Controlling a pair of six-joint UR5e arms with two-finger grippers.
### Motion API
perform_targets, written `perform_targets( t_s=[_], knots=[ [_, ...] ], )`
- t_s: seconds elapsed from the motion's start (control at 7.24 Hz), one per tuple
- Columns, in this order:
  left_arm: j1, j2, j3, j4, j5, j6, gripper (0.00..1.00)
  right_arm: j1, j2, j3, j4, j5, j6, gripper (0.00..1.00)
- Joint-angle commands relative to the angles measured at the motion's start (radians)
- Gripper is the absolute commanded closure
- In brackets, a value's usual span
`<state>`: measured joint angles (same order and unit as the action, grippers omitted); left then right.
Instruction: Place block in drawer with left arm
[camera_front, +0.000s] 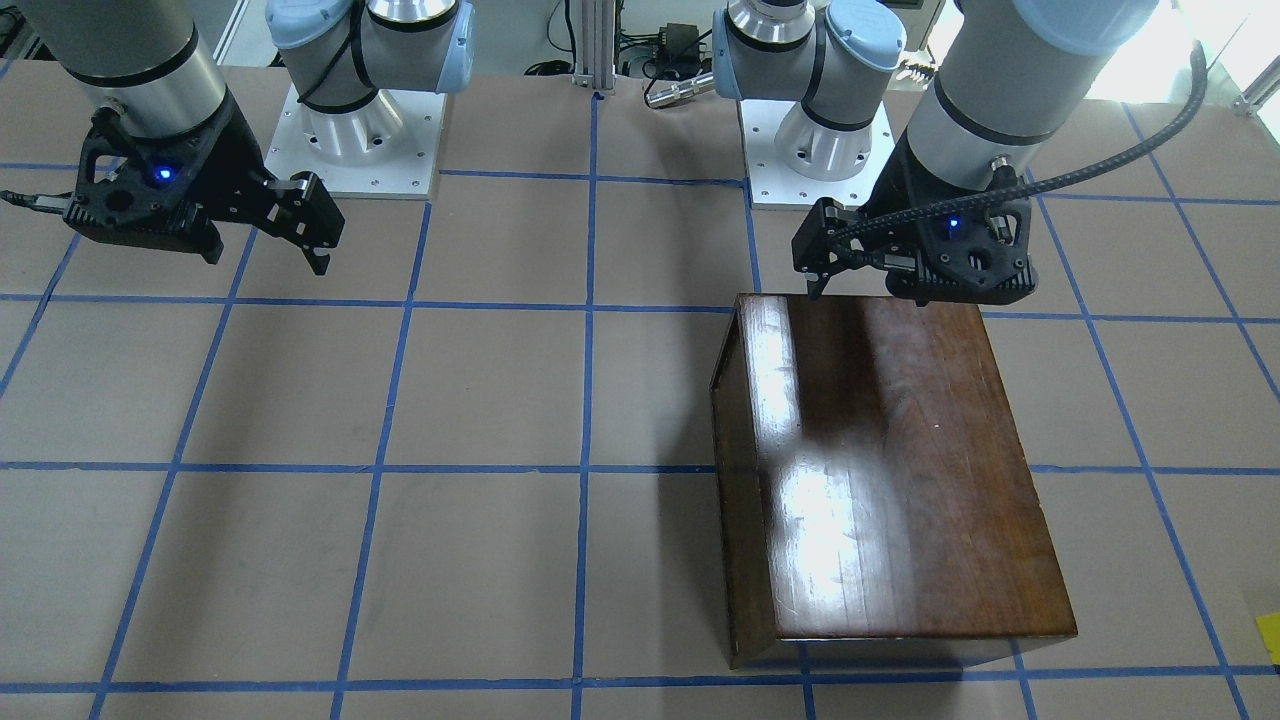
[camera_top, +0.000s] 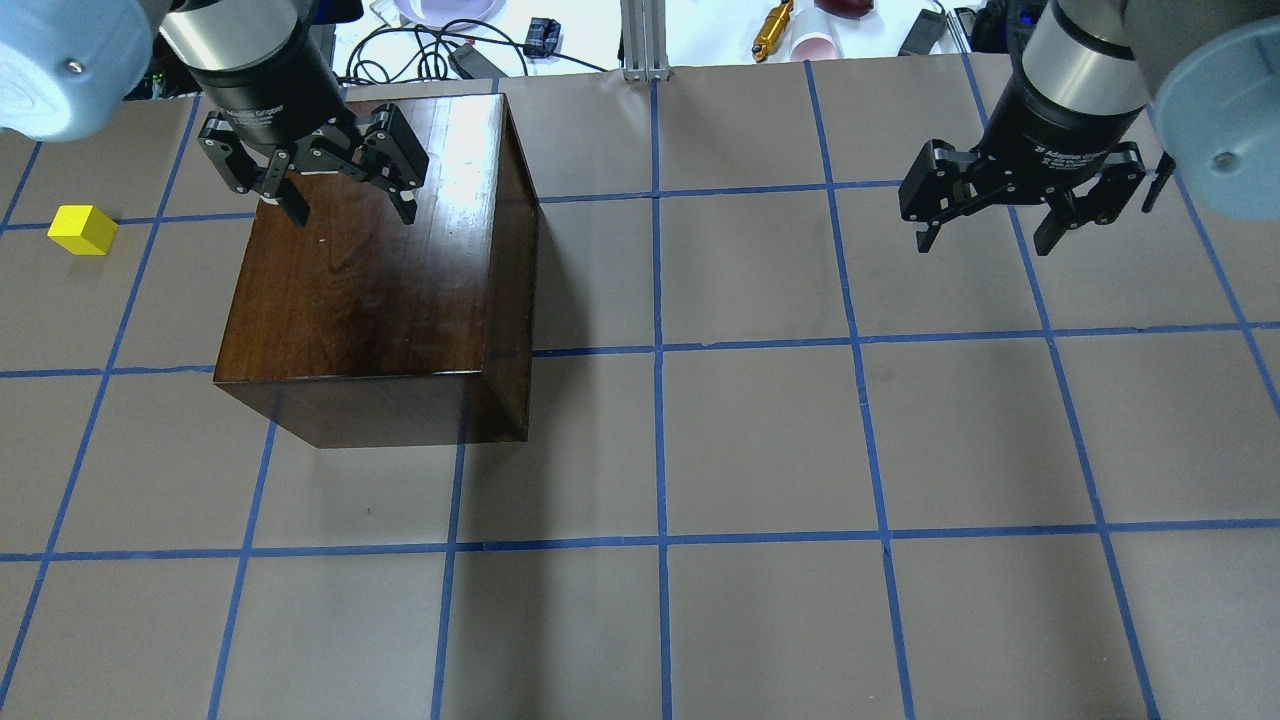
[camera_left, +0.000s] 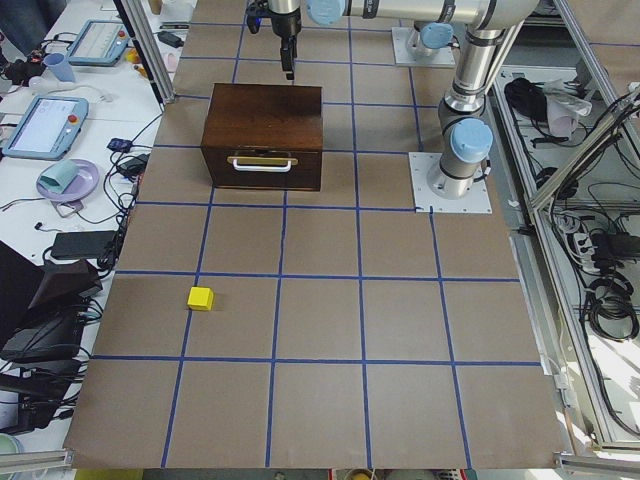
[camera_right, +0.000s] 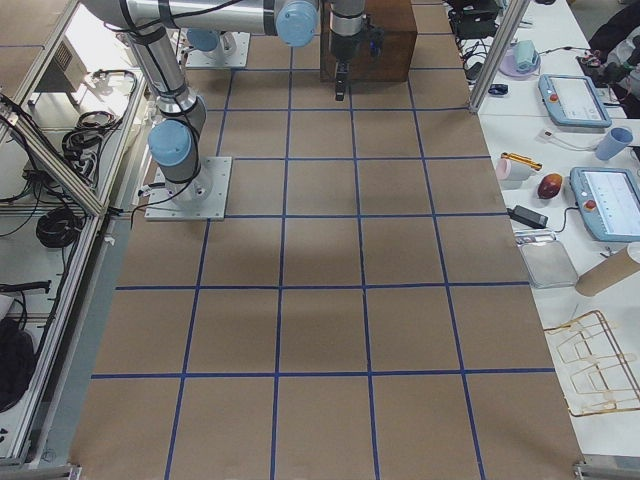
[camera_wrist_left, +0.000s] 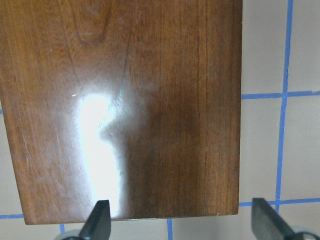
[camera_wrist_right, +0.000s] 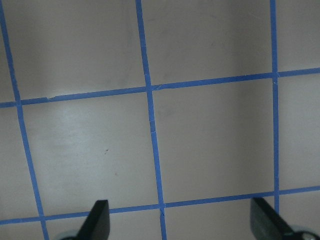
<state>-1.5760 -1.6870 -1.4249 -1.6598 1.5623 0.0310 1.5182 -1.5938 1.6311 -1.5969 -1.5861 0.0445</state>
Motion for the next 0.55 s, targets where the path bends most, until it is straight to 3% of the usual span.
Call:
perform_targets(
  t_s=[0.0,0.41],
  knots=[
    [0.013,0.0,0.001,0.0,-0.004,0.001,0.0,0.0,0.0,0.0,0.0,0.0,0.0,0.0],
    [0.031,-0.006,0.001,-0.002,-0.013,0.001,0.0,0.0,0.0,0.0,0.0,0.0,0.0,0.0]
  ],
)
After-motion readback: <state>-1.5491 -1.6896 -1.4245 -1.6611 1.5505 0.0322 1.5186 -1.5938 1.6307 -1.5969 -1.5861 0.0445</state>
